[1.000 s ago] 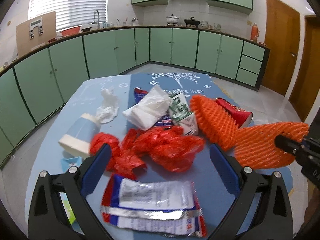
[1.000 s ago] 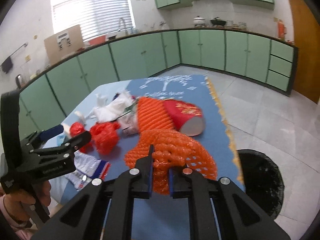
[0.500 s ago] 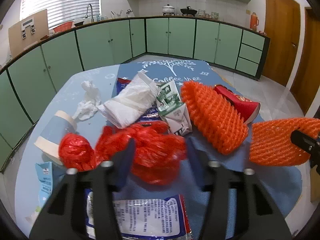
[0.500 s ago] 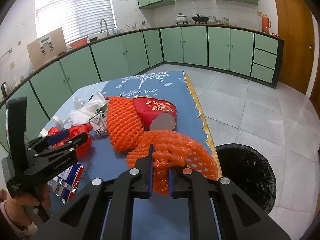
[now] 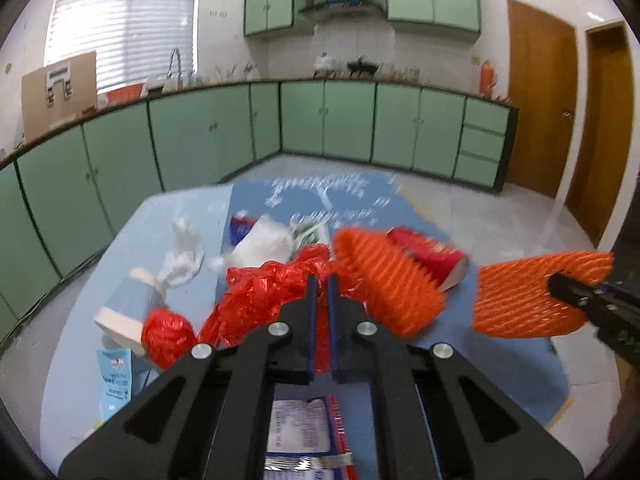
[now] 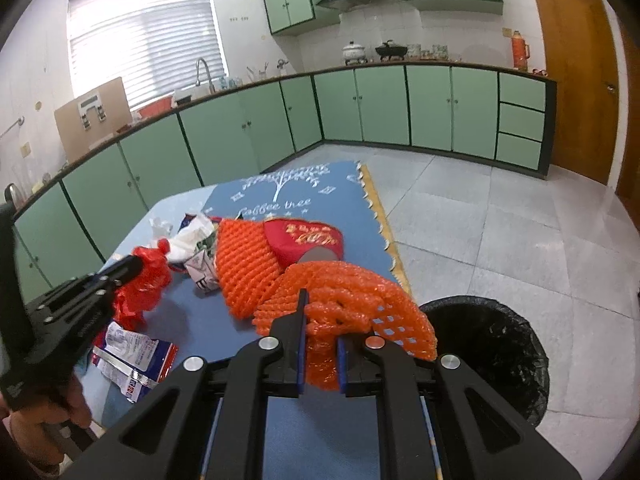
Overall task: Collect trash
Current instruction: 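Carry both items over the black bin and open both tools to drop them, then grasp the second red plastic bag with the left tool while the right tool grasps the second orange foam net, then carry both items over the black bin and open both tools to drop them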
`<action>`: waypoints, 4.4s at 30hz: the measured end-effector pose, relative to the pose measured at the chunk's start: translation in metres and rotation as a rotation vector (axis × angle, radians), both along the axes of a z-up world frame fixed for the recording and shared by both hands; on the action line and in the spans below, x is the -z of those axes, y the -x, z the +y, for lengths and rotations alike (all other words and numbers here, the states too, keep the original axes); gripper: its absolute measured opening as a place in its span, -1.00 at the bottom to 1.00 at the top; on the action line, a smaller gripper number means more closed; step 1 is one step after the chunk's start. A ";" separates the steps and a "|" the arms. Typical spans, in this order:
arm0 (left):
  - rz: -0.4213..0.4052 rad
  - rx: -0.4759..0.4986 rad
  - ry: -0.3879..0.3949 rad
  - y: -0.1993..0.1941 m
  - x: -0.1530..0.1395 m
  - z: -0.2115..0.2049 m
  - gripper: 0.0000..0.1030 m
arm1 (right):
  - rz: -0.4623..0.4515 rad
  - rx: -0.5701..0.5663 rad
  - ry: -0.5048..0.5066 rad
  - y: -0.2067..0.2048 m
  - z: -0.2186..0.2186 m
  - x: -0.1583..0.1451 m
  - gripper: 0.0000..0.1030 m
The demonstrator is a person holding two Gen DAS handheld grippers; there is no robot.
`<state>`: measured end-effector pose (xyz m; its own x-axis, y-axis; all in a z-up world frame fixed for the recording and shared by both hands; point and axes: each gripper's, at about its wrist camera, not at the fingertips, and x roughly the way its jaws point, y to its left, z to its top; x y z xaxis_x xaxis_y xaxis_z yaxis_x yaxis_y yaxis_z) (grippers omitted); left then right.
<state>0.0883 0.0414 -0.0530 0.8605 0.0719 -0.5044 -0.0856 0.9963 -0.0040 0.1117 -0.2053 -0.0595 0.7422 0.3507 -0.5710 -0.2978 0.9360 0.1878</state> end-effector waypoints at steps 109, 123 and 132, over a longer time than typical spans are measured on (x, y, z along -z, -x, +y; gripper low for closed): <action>0.116 -0.196 0.123 -0.005 0.024 0.103 -0.82 | 0.070 -0.054 0.081 -0.060 0.101 0.054 0.08; 0.017 -0.169 0.119 0.004 0.003 0.105 -0.83 | 0.058 -0.133 0.090 -0.055 0.111 0.042 -0.73; -0.066 -0.152 0.107 0.013 -0.025 0.101 -0.83 | -0.041 -0.197 -0.023 -0.035 0.107 -0.006 -0.73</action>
